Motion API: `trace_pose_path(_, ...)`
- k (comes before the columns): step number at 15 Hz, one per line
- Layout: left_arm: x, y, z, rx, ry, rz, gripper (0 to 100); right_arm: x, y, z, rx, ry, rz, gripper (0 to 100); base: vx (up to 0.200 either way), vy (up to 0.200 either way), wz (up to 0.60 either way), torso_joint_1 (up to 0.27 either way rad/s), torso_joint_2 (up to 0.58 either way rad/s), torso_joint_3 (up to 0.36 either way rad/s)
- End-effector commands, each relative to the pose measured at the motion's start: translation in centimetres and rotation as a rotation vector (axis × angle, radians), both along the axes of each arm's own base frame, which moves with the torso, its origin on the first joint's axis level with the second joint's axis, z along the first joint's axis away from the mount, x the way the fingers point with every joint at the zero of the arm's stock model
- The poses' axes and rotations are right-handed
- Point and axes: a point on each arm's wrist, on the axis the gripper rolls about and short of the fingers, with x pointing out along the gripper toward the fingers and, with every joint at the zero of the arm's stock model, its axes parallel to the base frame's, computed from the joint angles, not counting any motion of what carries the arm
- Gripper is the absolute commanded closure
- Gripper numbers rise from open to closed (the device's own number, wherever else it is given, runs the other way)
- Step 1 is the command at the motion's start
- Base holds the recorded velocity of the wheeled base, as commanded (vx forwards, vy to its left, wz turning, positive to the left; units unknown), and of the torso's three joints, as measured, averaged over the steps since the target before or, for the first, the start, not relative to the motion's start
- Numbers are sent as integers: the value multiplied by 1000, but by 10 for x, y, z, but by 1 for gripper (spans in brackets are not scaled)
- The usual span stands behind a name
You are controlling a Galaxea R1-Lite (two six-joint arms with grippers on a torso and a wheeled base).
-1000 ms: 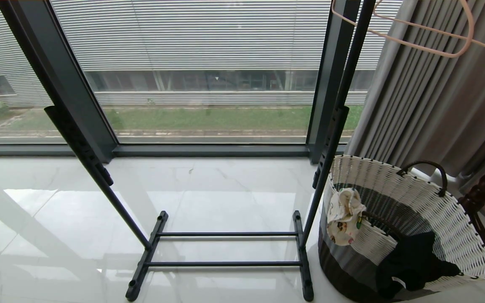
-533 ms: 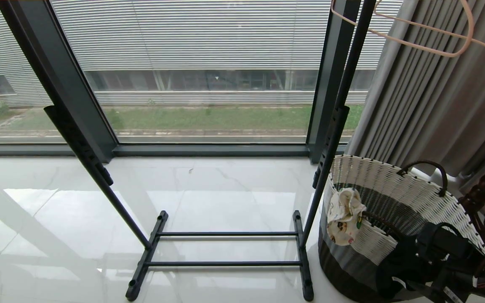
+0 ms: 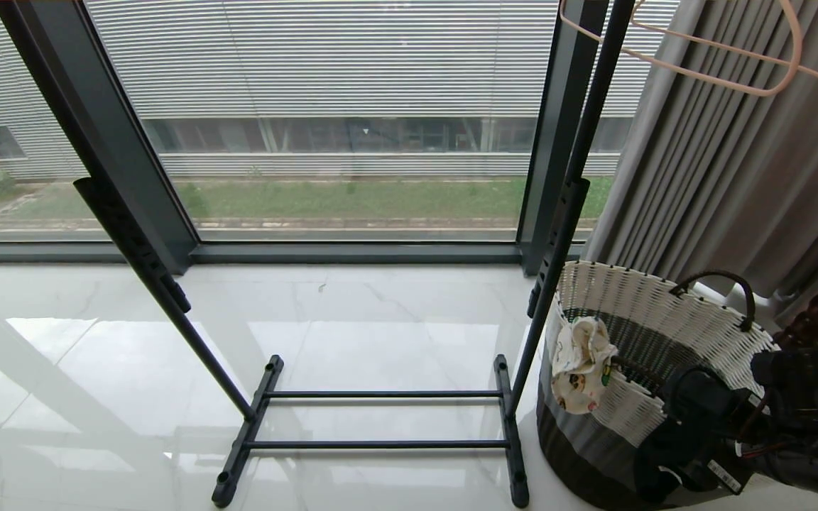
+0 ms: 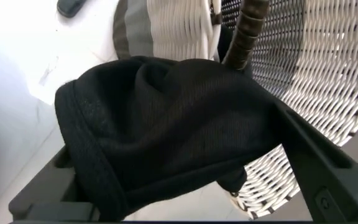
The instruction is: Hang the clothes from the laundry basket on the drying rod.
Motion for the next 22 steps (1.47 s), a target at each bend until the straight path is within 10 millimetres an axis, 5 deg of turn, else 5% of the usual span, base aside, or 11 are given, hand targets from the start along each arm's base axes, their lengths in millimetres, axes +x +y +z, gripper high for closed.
trace_pose_path(1, 0, 0, 0, 0, 0, 1, 0, 0, 0, -3, -2, 13, 1, 100, 0, 0, 0, 0, 0, 0)
trace_pose_path(5, 0, 0, 0, 0, 0, 1, 0, -6, 1, 10, 8, -42, 11, 100, 0, 0, 0, 0, 0, 0)
trace_pose_path(10, 0, 0, 0, -1, 0, 1, 0, -35, 6, 59, 38, -143, 69, 100, 0, 0, 0, 0, 0, 0)
trace_pose_path(14, 0, 0, 0, 0, 0, 1, 0, -84, 24, 144, 138, -46, 172, 100, 0, 0, 0, 0, 0, 0)
trace_pose_path(17, 0, 0, 0, 5, 0, 1, 0, -99, 41, 189, 239, -62, 253, 100, 0, 0, 0, 0, 0, 0)
trace_pose_path(22, 0, 0, 0, 8, 0, 2, 0, -98, 51, 207, 248, -60, 297, 100, 0, 0, 0, 0, 0, 0)
